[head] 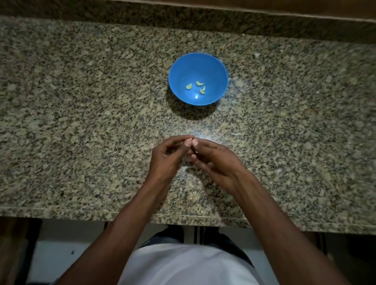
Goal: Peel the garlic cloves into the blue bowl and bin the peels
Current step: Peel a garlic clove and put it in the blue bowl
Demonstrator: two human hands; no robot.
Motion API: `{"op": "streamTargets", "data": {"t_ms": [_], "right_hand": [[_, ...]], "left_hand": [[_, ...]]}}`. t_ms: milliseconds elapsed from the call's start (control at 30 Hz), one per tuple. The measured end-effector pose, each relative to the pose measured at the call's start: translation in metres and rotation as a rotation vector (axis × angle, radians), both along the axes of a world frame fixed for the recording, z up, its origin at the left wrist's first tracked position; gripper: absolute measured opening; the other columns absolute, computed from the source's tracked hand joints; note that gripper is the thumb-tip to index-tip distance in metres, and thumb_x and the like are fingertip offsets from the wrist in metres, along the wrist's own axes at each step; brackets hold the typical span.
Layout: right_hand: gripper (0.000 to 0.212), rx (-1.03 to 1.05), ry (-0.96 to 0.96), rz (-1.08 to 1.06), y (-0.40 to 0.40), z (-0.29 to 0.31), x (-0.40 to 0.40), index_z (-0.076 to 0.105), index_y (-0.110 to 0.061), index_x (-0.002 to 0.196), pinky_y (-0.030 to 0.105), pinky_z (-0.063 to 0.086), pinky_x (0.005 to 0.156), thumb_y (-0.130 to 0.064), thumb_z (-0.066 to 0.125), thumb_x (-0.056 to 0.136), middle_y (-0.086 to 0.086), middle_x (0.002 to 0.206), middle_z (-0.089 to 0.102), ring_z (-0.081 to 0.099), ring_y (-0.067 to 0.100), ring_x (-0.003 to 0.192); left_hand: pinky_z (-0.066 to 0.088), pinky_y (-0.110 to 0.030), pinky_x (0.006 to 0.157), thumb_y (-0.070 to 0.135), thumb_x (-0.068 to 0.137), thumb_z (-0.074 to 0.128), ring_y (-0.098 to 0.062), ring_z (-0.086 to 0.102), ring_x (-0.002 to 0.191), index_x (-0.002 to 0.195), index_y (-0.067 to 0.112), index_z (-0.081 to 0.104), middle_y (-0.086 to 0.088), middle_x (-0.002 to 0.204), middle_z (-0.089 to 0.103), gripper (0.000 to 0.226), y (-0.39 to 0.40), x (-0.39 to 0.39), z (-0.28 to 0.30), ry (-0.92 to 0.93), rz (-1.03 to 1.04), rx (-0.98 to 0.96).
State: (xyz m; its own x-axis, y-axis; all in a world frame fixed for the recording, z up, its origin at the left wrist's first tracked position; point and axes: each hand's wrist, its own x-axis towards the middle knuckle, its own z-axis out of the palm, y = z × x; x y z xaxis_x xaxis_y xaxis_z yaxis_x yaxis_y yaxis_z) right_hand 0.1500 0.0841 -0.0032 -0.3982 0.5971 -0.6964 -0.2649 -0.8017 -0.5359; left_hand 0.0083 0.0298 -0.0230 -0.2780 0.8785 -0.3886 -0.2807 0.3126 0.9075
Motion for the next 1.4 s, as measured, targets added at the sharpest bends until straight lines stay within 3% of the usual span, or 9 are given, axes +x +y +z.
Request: {"op": "streamTargets", "data": {"t_ms": [133,400,567,667,767,900,1033,1200,1400], "right_hand": [[0.018,-0.036,0.067,0.004,0.001,-0.006,0.015,0.075,-0.001,0.111,0.021,0.062,0.073,0.002,0.066,0.096,0.009,0.091,0.076,0.073,0.012,0.077],[0.018,0.321,-0.219,0.074,0.0,-0.009,0.022,0.081,-0.004,0.106,0.026,0.061,0.074,-0.011,0.081,0.089,0.018,0.1,0.079,0.073,0.017,0.082],[0.018,0.303,-0.191,0.035,-0.005,-0.016,0.028,0.081,-0.006,0.108,0.028,0.061,0.079,-0.012,0.079,0.091,0.016,0.102,0.079,0.073,0.019,0.089],[0.023,0.333,-0.229,0.04,-0.012,-0.018,0.03,0.081,-0.006,0.108,0.023,0.058,0.075,-0.016,0.083,0.087,0.011,0.103,0.081,0.075,0.014,0.09],[0.019,0.45,-0.376,0.087,-0.011,-0.019,0.034,0.083,-0.012,0.103,0.02,0.057,0.073,-0.019,0.086,0.086,0.001,0.097,0.082,0.076,0.008,0.088],[0.012,0.915,-0.889,0.231,0.003,-0.019,0.036,0.083,-0.011,0.102,0.012,0.054,0.064,-0.01,0.076,0.092,-0.002,0.089,0.078,0.073,0.006,0.075],[0.011,1.224,-1.237,0.636,0.013,-0.024,0.033,0.074,-0.011,0.088,0.031,0.052,0.065,-0.005,0.066,0.093,0.003,0.092,0.063,0.062,0.021,0.079],[0.008,1.315,-1.341,0.823,0.02,-0.022,0.023,0.07,-0.004,0.088,0.04,0.052,0.062,-0.008,0.064,0.092,0.012,0.091,0.061,0.059,0.028,0.073],[0.01,1.379,-1.351,0.945,0.009,-0.026,0.026,0.065,0.001,0.097,0.042,0.042,0.066,-0.005,0.056,0.097,0.018,0.102,0.058,0.057,0.035,0.089]], "left_hand": [[0.06,-0.028,0.083,0.015,0.092,0.075,-0.018,0.074,0.106,0.106,0.016,0.08,-0.002,0.108,0.079,0.015,0.0,0.0,-0.003,0.0,-0.103,0.038],[0.062,-0.026,0.079,0.026,0.088,0.083,-0.017,0.077,0.095,0.104,0.014,0.081,-0.001,0.098,0.08,0.02,0.004,-0.005,0.0,0.239,-0.172,0.115],[0.06,-0.023,0.075,0.015,0.09,0.08,-0.017,0.078,0.09,0.101,0.006,0.079,-0.003,0.093,0.08,0.014,0.008,0.0,-0.003,0.258,-0.169,0.086],[0.063,-0.034,0.079,0.013,0.09,0.079,-0.02,0.077,0.09,0.099,0.006,0.078,-0.006,0.092,0.079,0.011,0.007,0.006,-0.006,0.304,-0.168,0.064],[0.064,-0.04,0.082,0.017,0.09,0.081,-0.019,0.077,0.087,0.096,0.009,0.077,-0.004,0.09,0.078,0.011,0.006,0.012,-0.01,0.392,-0.152,0.035],[0.063,-0.033,0.083,0.017,0.094,0.074,-0.009,0.073,0.089,0.104,0.015,0.079,0.004,0.097,0.078,0.012,0.005,0.016,-0.015,0.689,-0.235,0.051],[0.061,-0.036,0.082,0.016,0.096,0.068,-0.011,0.07,0.089,0.108,0.012,0.077,-0.002,0.101,0.075,0.015,0.001,0.016,-0.022,0.878,-0.403,0.106],[0.059,-0.044,0.082,0.011,0.097,0.064,-0.018,0.066,0.092,0.104,0.01,0.075,-0.004,0.1,0.07,0.014,0.0,0.012,-0.03,0.951,-0.456,0.111],[0.056,-0.04,0.078,0.012,0.097,0.062,-0.013,0.061,0.085,0.1,0.012,0.075,0.0,0.093,0.065,0.013,0.004,0.014,-0.03,0.966,-0.461,0.118]]}}
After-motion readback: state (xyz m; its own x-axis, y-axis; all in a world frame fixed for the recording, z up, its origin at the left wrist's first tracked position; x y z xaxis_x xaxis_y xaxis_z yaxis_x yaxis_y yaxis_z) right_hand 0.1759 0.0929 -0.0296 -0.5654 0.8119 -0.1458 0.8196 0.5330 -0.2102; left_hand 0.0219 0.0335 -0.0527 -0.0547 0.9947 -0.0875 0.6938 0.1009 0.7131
